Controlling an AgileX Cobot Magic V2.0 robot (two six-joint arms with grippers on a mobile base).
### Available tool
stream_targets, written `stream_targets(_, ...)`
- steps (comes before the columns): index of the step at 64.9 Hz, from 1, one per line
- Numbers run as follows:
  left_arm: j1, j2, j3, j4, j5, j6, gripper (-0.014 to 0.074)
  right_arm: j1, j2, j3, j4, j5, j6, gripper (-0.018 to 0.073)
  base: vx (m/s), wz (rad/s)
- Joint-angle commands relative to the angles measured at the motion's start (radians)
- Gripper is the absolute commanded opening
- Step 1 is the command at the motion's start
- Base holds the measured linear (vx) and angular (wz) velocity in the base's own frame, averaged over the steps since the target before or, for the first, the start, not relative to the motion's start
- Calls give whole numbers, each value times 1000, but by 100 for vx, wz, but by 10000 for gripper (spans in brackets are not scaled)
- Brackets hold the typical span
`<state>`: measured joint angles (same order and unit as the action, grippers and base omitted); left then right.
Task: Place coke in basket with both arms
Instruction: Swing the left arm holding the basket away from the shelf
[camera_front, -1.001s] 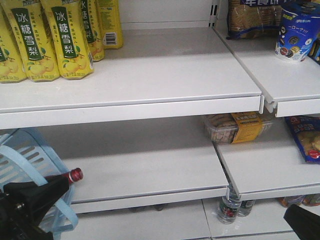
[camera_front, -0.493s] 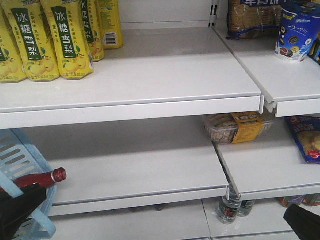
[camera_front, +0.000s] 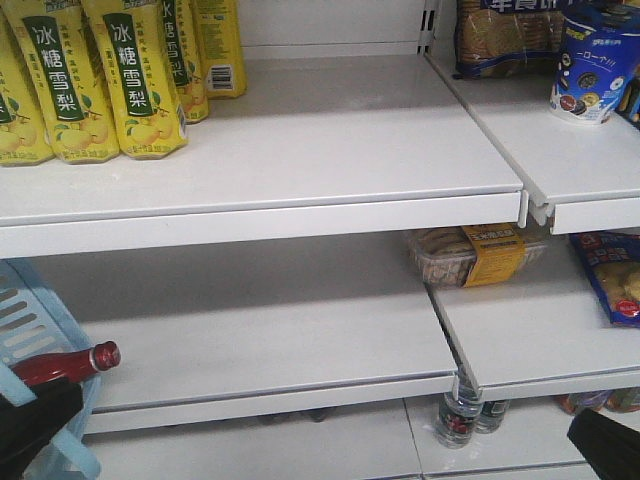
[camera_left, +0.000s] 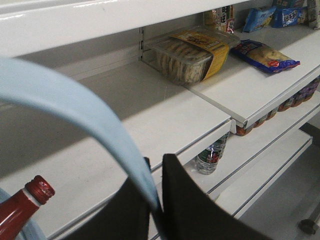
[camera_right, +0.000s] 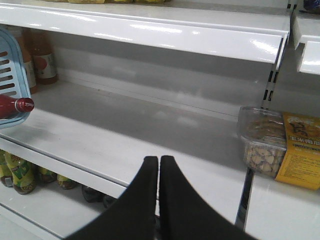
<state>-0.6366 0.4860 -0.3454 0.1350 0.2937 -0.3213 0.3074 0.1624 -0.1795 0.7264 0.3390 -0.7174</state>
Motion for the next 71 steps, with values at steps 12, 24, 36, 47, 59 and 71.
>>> stream_targets(12,-2,-6,62,6,-262,52,-5,-7,9,-28,12,-57,-4,-5,0,0)
stream_targets(24,-2,-72,163,-29,-329,52,-5,-7,9,-28,12,-56,-4,-5,0,0)
stream_targets(36,-2,-204,244,-71,-330,53,-5,-7,9,-28,12,-56,-4,-5,0,0)
stream_targets(47,27,-302,297,-92,-337,54,-5,-7,9,-28,12,-56,-4,-5,0,0)
stream_targets(59,101,-397,351,-125,-382,55,-5,-7,9,-28,12,-56,-4,-5,0,0)
stream_targets(71,175,-457,382,-152,-406,55,-5,-7,9,-28,12,-56,-4,-5,0,0)
